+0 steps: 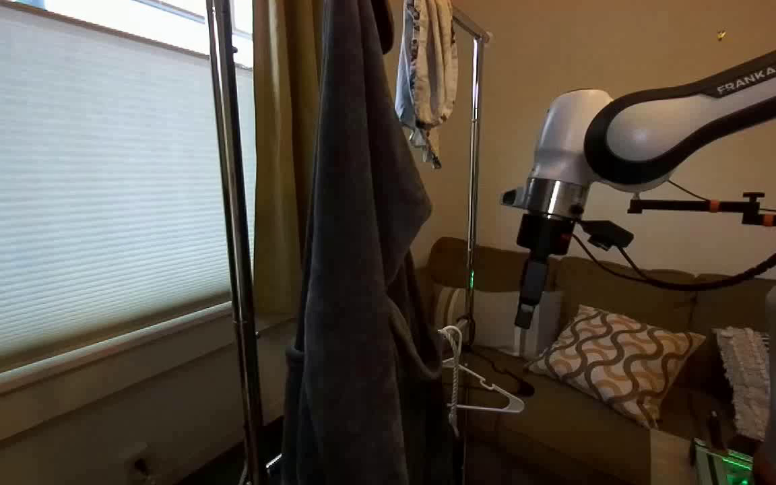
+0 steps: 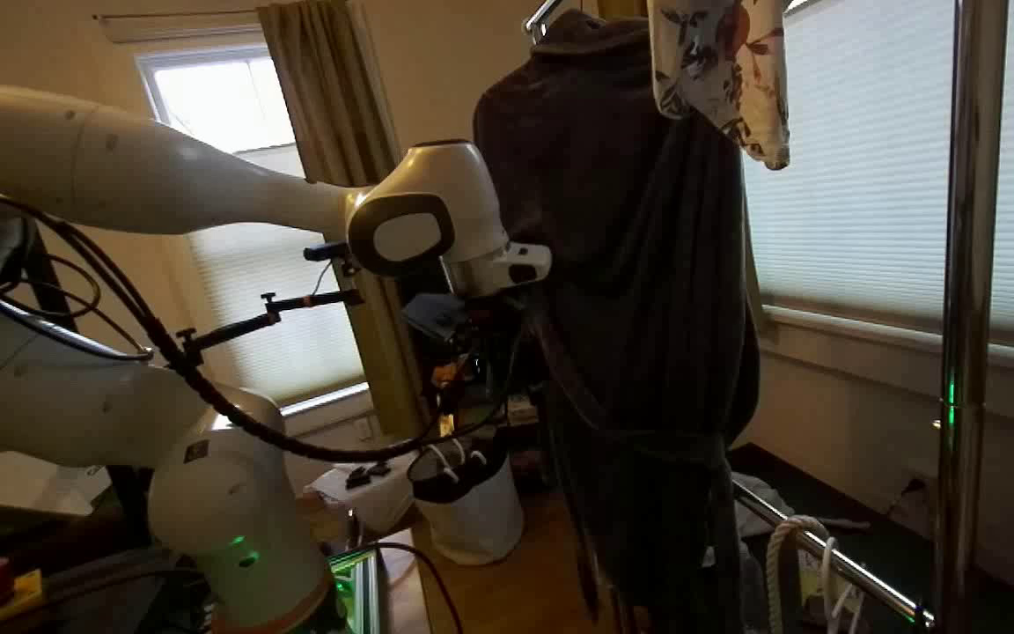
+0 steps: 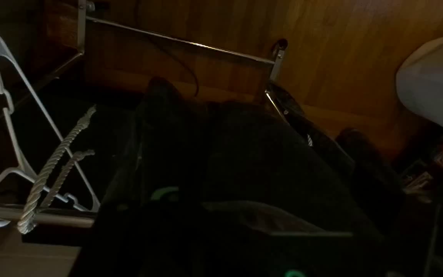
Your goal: Move the robe from the top to the bottom of the clothing rack
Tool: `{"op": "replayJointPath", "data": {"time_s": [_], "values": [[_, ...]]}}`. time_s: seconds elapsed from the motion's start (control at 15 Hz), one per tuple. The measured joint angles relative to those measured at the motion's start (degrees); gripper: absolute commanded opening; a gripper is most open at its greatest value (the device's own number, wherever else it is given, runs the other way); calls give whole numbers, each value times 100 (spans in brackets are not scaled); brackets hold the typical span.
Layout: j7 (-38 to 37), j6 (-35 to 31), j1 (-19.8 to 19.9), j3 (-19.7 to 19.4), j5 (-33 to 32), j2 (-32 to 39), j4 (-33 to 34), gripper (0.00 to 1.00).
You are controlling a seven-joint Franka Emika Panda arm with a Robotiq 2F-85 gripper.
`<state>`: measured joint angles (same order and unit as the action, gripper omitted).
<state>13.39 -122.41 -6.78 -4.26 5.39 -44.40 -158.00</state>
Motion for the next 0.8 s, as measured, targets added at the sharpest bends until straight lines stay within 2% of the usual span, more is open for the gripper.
{"op": "replayJointPath", "data": {"time_s": [0.8], "values": [[0, 2, 0, 0, 0, 58, -99, 100]]}}
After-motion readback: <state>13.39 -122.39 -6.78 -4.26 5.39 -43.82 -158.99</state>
